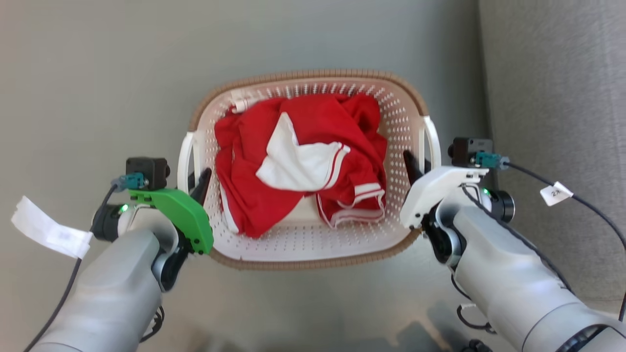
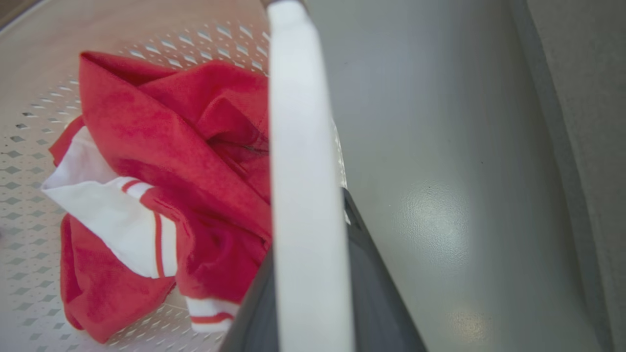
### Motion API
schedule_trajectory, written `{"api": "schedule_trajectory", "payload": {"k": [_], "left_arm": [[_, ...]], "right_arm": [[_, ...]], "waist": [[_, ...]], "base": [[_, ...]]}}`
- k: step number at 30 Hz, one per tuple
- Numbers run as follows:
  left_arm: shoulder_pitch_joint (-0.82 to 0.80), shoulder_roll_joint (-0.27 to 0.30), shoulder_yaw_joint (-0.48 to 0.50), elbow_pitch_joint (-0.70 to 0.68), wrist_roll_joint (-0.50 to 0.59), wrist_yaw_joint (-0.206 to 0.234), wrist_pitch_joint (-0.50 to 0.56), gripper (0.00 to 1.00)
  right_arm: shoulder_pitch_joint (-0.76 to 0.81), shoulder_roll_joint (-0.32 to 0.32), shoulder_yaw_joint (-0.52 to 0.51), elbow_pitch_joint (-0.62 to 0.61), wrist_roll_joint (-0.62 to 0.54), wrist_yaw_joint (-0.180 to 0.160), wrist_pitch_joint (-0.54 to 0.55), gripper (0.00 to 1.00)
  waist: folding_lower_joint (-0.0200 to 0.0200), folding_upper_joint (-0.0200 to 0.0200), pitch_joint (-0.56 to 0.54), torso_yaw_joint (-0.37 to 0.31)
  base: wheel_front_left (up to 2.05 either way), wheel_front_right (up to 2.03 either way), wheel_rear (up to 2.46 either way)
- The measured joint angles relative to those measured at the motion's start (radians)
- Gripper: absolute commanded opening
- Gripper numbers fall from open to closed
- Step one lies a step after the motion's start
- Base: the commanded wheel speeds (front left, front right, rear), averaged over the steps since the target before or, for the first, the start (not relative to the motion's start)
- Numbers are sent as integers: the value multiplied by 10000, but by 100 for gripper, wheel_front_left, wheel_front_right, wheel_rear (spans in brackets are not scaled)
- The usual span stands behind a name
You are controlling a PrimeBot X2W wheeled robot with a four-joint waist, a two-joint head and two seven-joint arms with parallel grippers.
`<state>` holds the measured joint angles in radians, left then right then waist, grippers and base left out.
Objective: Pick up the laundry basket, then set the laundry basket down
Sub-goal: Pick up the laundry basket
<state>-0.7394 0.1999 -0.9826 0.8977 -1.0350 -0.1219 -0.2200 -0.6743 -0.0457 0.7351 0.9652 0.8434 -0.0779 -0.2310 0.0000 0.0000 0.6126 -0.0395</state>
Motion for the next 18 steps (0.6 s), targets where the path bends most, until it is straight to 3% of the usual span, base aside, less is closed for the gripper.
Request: {"api": "schedule_trajectory", "payload": {"k": [18], "left_arm": [[1077, -443, -232, 746, -738, 0, 744, 0]], "right_arm": [[593, -10, 836, 562, 796, 357, 1419, 0]], "waist": [[-1, 0, -2448, -165]], "base": [[0, 0, 0]]}}
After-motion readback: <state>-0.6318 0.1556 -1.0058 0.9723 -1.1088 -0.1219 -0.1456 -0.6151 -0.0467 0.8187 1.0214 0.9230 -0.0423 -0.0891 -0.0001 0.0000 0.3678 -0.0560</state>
